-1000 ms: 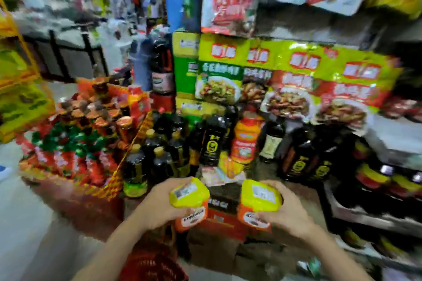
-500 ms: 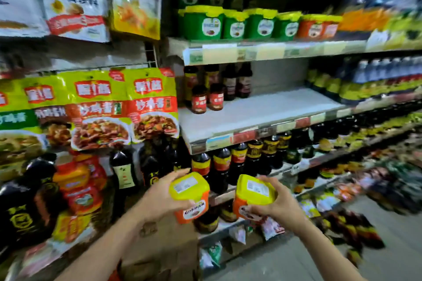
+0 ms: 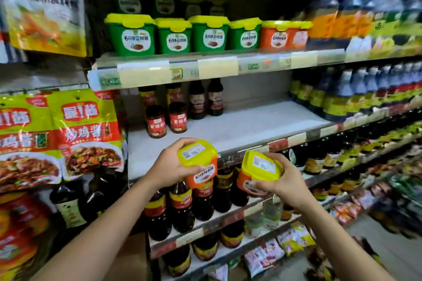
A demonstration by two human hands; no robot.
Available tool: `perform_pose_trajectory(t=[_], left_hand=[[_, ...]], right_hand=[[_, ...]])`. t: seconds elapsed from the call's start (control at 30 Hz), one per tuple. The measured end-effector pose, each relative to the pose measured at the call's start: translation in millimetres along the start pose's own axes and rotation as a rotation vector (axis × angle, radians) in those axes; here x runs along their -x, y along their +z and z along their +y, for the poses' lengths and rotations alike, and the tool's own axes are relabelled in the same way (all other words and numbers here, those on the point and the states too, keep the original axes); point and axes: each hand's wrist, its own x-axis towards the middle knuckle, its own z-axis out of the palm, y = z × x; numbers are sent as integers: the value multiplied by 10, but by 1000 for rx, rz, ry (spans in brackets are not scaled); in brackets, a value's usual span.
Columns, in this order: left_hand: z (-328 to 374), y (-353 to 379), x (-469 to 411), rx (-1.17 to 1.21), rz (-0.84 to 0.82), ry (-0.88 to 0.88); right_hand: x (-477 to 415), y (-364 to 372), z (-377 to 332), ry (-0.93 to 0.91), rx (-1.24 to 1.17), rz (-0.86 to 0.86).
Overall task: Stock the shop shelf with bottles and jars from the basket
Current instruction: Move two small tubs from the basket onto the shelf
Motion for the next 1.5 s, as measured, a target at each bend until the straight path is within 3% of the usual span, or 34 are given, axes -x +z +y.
perform_pose_trajectory(t=[0.43,0.63,0.77,1.07,1.23,1.5], left_hand=[[-130,410,-1522,-142,121,-52],[-184,616,-1949,-195,218,-185],[-277,656,-2090,-290,187,-281],[-606,508,-2380,-67,280,-388],[-705,389,-2532,-124,158,-385],[-654,313,-2546,-572,15,-318]], right_hand=[[-1777,-651,217,-128,158,-53],[-2627,-595,459,-162,132,-227],[-2995,-426,642,-165,83,-356],[-3578,1,807,-170,-27,-494],[-3736,189,812,-153,-85,-497],[-3835,364,842,-193,-103,-523]])
